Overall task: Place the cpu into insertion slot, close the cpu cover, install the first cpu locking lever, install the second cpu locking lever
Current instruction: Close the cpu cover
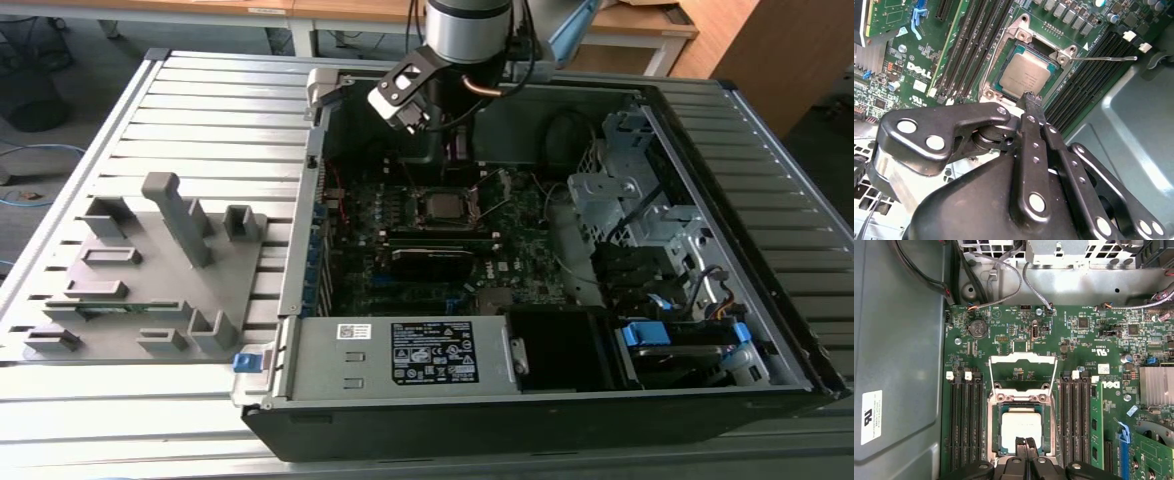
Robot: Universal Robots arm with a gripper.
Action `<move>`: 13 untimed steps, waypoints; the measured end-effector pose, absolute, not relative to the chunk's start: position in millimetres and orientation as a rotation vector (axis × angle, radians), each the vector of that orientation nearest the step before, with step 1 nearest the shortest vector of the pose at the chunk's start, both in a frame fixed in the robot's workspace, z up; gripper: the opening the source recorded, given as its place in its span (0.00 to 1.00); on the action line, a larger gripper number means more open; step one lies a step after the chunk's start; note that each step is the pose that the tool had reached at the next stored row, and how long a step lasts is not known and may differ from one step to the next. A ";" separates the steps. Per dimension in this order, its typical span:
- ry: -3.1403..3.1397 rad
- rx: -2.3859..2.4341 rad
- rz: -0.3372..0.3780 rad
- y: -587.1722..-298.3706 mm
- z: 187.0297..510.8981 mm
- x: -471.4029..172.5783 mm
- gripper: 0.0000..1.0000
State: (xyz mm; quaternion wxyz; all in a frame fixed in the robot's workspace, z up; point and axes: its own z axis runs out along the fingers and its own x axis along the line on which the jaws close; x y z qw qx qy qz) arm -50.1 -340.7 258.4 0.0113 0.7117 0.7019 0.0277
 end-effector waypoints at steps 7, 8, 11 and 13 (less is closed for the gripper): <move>2.189 2.220 0.087 -340.7 258.9 -50.0 0.11; 2.189 2.220 0.087 -340.7 258.9 -50.1 0.11; 2.189 2.220 0.086 -340.7 259.3 -50.1 0.11; 2.189 2.220 0.086 -340.7 260.1 -50.1 0.11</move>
